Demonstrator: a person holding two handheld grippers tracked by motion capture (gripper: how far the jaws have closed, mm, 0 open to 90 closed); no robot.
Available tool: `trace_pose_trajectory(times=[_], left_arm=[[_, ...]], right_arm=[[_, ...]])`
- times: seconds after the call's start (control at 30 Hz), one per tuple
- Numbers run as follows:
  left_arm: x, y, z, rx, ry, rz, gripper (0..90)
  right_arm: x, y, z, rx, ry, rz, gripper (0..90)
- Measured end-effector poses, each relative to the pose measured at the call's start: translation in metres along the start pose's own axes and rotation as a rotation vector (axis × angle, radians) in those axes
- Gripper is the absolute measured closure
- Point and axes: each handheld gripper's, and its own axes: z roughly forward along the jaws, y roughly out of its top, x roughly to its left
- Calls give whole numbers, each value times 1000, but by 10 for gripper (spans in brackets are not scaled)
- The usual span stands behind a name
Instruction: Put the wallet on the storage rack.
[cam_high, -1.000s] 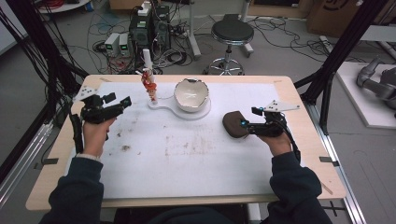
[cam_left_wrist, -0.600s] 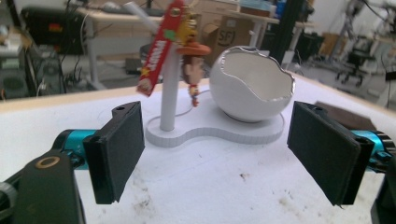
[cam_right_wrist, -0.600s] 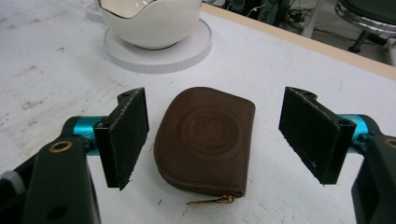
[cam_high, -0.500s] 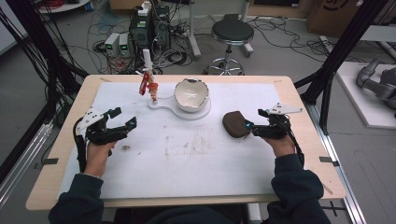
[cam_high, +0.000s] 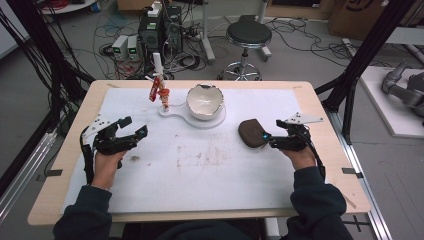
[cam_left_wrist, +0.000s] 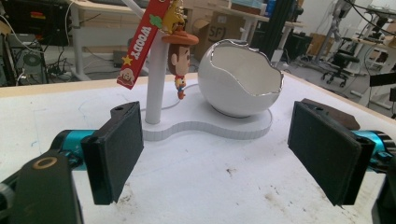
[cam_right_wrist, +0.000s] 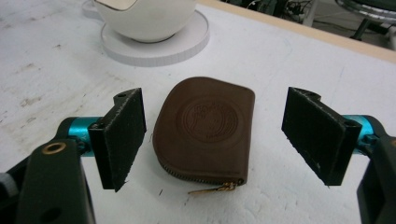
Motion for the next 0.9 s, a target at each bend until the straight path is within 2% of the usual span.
trace_pose_trajectory(times=[0.2, 0.3, 0.57, 0.8, 0.9], left_arm=[[2, -1, 0, 18, 9, -3, 182], [3, -3, -1, 32, 19, -2, 182], [2, -6, -1, 51, 11, 2, 183], [4, -8, 1, 70, 6, -10, 184], [4, -8, 2, 74, 3, -12, 185]], right_arm=[[-1, -2, 3, 23, 8, 23, 217], [-2, -3, 10, 49, 12, 27, 217], [2, -5, 33, 107, 49, 40, 217], [-4, -6, 55, 153, 39, 91, 217], [-5, -7, 63, 181, 20, 79, 210]])
